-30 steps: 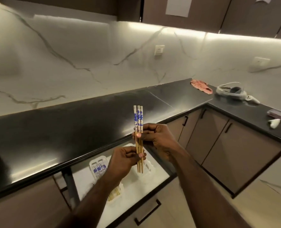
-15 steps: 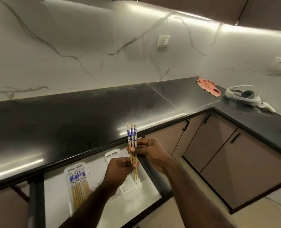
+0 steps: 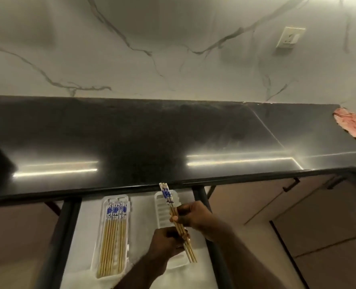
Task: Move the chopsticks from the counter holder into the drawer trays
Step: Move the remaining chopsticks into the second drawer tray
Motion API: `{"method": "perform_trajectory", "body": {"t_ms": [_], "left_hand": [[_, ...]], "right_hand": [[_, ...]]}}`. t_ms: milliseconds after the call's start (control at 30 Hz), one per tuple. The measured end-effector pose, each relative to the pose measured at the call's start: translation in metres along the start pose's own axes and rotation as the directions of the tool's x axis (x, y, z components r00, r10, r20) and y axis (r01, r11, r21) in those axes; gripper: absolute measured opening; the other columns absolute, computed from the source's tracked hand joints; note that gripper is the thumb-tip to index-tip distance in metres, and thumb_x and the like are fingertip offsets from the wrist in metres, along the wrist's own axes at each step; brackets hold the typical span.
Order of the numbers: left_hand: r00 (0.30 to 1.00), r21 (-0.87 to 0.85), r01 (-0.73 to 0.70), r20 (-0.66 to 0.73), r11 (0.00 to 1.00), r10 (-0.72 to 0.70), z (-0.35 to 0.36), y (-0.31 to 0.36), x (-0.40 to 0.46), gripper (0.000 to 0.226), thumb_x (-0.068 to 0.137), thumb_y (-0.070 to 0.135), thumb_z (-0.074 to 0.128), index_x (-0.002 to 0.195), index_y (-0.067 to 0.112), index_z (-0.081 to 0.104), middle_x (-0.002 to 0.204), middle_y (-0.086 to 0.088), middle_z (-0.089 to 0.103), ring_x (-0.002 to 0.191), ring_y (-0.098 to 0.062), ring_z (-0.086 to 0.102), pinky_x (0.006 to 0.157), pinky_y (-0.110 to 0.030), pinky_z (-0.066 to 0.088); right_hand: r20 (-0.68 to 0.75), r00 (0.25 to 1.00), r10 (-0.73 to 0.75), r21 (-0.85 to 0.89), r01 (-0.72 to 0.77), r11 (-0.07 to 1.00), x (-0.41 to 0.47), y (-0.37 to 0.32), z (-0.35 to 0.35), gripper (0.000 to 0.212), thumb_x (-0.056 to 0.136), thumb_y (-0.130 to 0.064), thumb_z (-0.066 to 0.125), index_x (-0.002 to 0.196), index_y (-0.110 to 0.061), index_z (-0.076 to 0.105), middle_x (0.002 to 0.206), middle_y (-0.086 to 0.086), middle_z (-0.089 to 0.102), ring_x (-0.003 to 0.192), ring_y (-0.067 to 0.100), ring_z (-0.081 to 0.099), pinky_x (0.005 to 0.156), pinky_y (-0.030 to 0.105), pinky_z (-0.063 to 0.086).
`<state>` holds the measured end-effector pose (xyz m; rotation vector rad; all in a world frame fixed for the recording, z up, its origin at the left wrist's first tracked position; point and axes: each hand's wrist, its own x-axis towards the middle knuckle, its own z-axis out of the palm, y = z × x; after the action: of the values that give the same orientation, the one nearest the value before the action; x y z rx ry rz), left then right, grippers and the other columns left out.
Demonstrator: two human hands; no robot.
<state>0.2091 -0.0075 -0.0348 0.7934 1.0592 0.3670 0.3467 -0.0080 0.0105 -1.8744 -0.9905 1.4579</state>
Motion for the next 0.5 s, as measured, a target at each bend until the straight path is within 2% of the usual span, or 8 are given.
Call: {"method": "perform_trajectory", "body": {"t_ms": [167,333,500], "left_hand": [[0.993,-0.034,0.071,-0.09,0.997,-0.074,0.006,-0.014,0.007,0.019,0.084,-0.013,0.056,0.09,-0.007,0.073,0.09,-0.023,0.074,0.085,-0.036,0.073,0.079,-0.044,0.059],[0.982,0.005,0.146,-0.121,0.989,-0.144,0.019,-0.022,0.015,0.018,0.087,-0.007,0.054,0.093,-0.012,0.07,0.08,-0.022,0.07,0.071,-0.031,0.069,0.069,-0.041,0.059],[0.963,0.031,0.21,-0.181,0.977,-0.201,0.016,-0.022,0.026,0.022,0.087,-0.006,0.051,0.096,-0.012,0.069,0.09,-0.031,0.071,0.078,-0.039,0.07,0.073,-0.046,0.061]], "right_hand": [[0.073,0.997,0.02,-0.122,-0.011,0.993,0.027,0.029,0.006,0.02,0.09,-0.014,0.068,0.109,-0.01,0.072,0.108,0.004,0.073,0.101,0.015,0.069,0.094,0.035,0.056],[0.038,0.997,0.071,-0.122,-0.066,0.99,0.038,0.058,0.007,0.016,0.09,-0.011,0.065,0.104,-0.01,0.073,0.095,0.005,0.071,0.095,0.021,0.071,0.088,0.037,0.059],[0.011,0.989,0.149,-0.015,-0.148,0.989,0.046,0.077,0.006,0.037,0.085,0.002,0.064,0.121,-0.001,0.065,0.106,0.017,0.069,0.092,0.027,0.073,0.078,0.038,0.063]]}}
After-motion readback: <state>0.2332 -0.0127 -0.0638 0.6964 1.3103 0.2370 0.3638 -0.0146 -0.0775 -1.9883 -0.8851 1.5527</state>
